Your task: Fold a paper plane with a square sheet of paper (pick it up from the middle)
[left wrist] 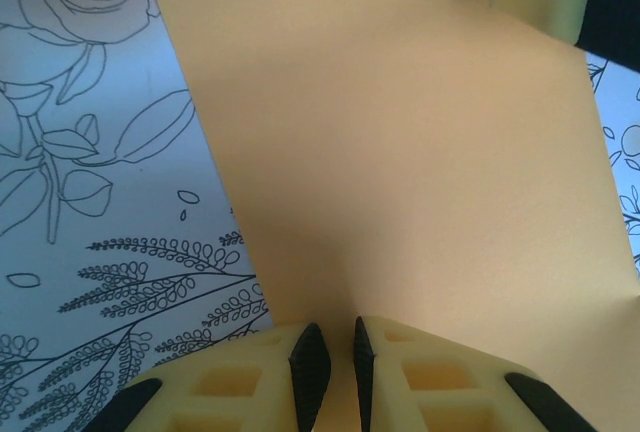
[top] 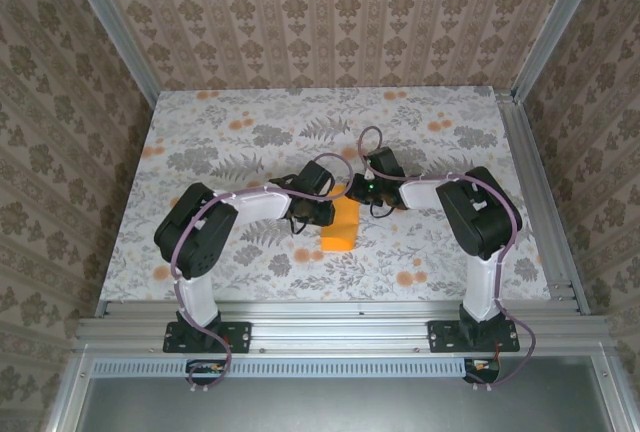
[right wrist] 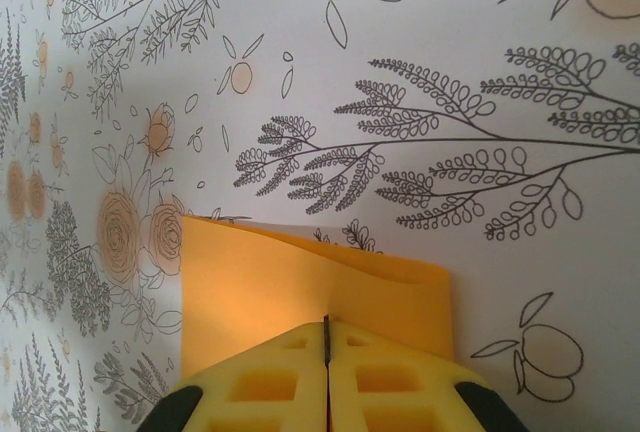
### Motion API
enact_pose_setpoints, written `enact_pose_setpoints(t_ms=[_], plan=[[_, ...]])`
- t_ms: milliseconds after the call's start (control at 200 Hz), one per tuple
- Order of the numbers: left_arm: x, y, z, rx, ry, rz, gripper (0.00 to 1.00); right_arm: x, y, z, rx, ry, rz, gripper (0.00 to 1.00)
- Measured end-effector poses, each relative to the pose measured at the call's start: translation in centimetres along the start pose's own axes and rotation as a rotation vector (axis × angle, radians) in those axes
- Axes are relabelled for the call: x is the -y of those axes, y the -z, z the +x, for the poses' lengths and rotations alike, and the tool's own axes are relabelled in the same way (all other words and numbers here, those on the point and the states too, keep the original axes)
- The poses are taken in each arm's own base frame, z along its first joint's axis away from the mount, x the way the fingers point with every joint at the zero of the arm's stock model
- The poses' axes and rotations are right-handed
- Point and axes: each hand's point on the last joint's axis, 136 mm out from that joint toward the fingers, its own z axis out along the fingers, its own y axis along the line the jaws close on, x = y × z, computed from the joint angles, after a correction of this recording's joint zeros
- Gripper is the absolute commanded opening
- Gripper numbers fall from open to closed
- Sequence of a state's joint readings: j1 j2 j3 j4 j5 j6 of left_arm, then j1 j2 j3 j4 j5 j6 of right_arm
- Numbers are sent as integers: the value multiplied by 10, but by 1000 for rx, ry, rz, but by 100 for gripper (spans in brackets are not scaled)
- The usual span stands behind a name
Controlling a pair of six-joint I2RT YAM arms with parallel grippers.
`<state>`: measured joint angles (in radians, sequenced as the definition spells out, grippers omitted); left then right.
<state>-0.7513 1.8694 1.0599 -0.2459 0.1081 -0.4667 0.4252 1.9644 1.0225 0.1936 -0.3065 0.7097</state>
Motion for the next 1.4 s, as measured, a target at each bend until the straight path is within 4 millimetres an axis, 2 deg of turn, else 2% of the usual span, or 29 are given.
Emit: enact_pose_setpoints(t_ms=[215, 465, 790, 930, 1060, 1150, 1260, 1320, 1400], plan=[[1, -1, -2, 15, -2, 6, 23, 3, -1, -7, -1, -14, -24, 9], [1, -1, -2, 18, -2, 7, 23, 22, 4, -30, 45, -53, -11, 9], [1, -1, -2, 16, -2, 8, 23, 30, 9, -41, 70, -34, 23, 10], [1, -1, -3, 8, -1, 6, 23, 26, 31, -28, 62, -23, 22, 10], [1, -1, -3, -2, 0, 3, 22, 0, 48, -10, 51, 9, -33, 10], [1, -1, -3, -6, 0, 1, 23, -15, 49, 18, 1, 26, -68, 10], [1, -1, -2, -8, 0, 1, 22, -17, 44, 53, -81, 30, -72, 10], [2, -1, -2, -8, -1, 3, 23, -17, 43, 62, -108, 31, -75, 10], [1, -1, -3, -9, 0, 4, 23, -16, 43, 65, -118, 27, -76, 10]])
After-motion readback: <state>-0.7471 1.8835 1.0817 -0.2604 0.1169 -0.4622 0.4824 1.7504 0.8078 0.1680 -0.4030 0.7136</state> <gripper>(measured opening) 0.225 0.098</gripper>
